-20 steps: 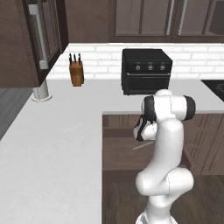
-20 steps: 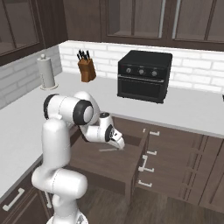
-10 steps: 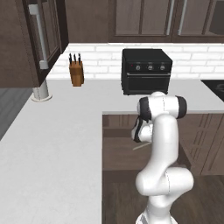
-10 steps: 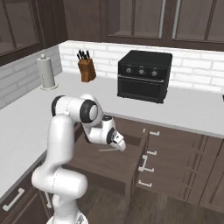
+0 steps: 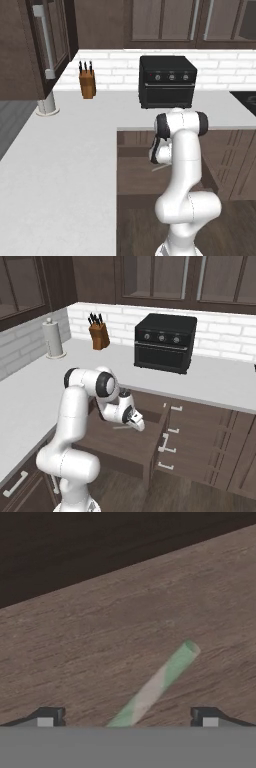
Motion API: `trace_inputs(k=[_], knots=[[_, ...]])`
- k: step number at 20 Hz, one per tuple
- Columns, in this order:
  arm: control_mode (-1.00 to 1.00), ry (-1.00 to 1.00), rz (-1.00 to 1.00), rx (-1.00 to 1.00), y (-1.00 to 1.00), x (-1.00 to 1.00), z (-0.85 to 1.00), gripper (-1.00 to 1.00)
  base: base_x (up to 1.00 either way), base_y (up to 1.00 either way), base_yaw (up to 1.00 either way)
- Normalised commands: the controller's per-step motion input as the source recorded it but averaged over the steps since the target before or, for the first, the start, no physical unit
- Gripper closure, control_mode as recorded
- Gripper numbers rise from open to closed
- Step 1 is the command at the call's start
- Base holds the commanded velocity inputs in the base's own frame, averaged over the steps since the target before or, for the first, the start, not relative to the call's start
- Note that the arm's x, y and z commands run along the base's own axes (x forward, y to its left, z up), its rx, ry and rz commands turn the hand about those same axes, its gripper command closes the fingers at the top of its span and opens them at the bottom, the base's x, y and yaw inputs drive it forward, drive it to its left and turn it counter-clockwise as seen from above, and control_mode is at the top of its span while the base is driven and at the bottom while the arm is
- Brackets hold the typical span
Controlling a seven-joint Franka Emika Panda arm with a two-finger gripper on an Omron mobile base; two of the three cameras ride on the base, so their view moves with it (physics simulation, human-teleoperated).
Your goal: Take a straw from the drawer in front and place it inside the glass cup on the dining counter.
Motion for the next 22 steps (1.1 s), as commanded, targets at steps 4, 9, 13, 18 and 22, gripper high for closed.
trace_inputs(k=[4,9,13,18,22], knots=[[-1.0,0.0,-0.01,0.02,-0.1,0.1,-0.28,-1.0,0.0,0.0,0.0],[-1.0,0.0,0.0,0.02,-0.05,0.09,-0.28,-1.0,0.0,0.0,0.0],[-1.0,0.0,-0.02,0.0,-0.03,0.0,-0.46,1.0,0.0,0.0,0.0],[-1.0,0.0,-0.04,0.0,-0.01,-0.02,-0.48,1.0,0.0,0.0,0.0],[-1.0,0.0,-0.06,0.0,-0.05,0.0,-0.36,1.0,0.0,0.0,0.0]])
